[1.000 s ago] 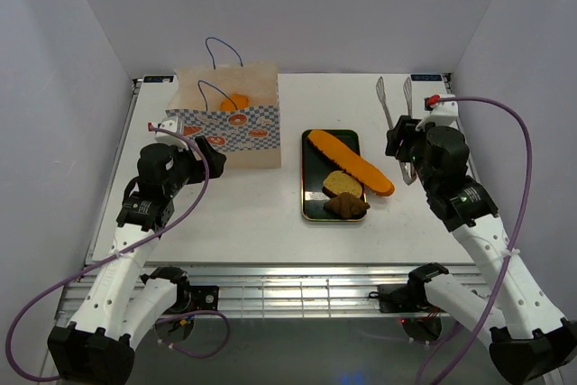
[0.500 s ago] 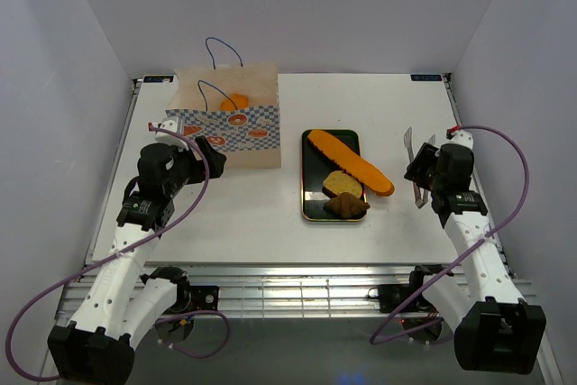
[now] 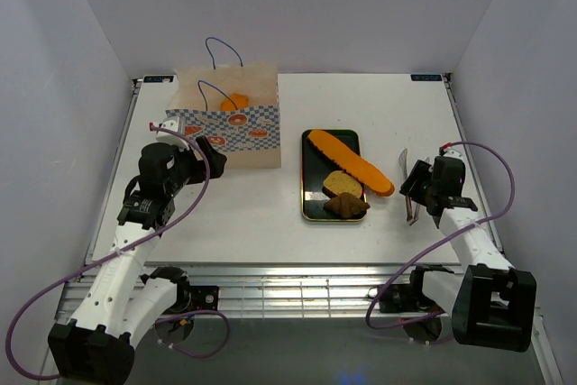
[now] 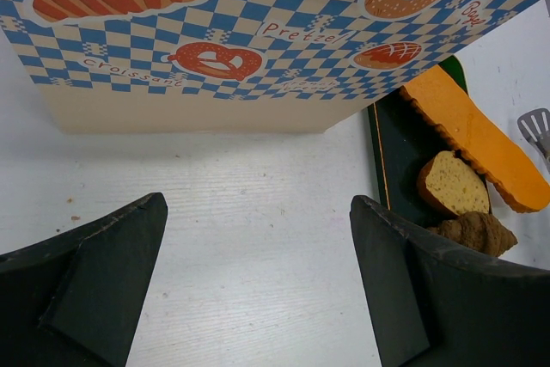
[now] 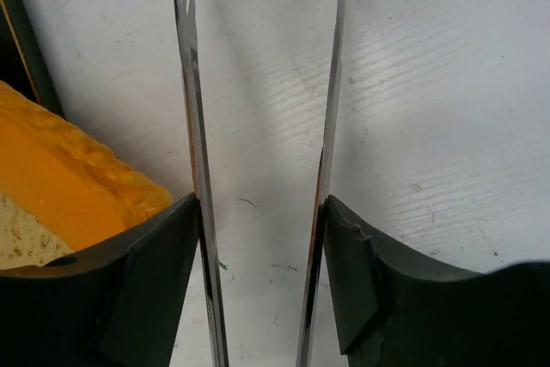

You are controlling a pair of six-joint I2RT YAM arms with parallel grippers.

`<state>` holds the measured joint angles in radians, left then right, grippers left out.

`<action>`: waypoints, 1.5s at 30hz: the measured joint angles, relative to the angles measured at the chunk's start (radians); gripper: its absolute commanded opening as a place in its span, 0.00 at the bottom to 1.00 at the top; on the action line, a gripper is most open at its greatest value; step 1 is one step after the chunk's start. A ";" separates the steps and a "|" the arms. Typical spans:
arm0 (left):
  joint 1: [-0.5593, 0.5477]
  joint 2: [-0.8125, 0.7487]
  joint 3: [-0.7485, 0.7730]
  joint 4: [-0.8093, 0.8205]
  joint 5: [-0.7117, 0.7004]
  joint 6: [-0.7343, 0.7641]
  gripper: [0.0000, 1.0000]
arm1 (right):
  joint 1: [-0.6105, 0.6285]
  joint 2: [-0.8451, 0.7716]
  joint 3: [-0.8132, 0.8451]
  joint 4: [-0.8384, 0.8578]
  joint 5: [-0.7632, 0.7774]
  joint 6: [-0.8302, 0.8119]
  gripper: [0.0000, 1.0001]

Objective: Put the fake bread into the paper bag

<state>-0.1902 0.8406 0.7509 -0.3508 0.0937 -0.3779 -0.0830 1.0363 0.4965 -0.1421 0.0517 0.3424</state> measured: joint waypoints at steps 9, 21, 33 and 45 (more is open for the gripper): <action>0.000 0.003 0.000 0.000 0.000 0.000 0.98 | -0.003 0.089 -0.006 0.047 -0.014 0.015 0.63; 0.000 0.004 0.000 0.000 0.000 0.000 0.98 | -0.008 0.156 -0.023 0.064 -0.014 0.015 0.69; 0.000 0.007 0.000 0.000 0.000 0.000 0.98 | -0.008 0.176 -0.021 0.069 -0.014 0.006 0.79; 0.000 0.007 0.000 0.000 0.000 0.000 0.98 | -0.008 0.176 -0.012 0.055 -0.011 0.001 0.88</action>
<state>-0.1902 0.8474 0.7509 -0.3508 0.0937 -0.3779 -0.0906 1.2121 0.4843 -0.0875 0.0410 0.3431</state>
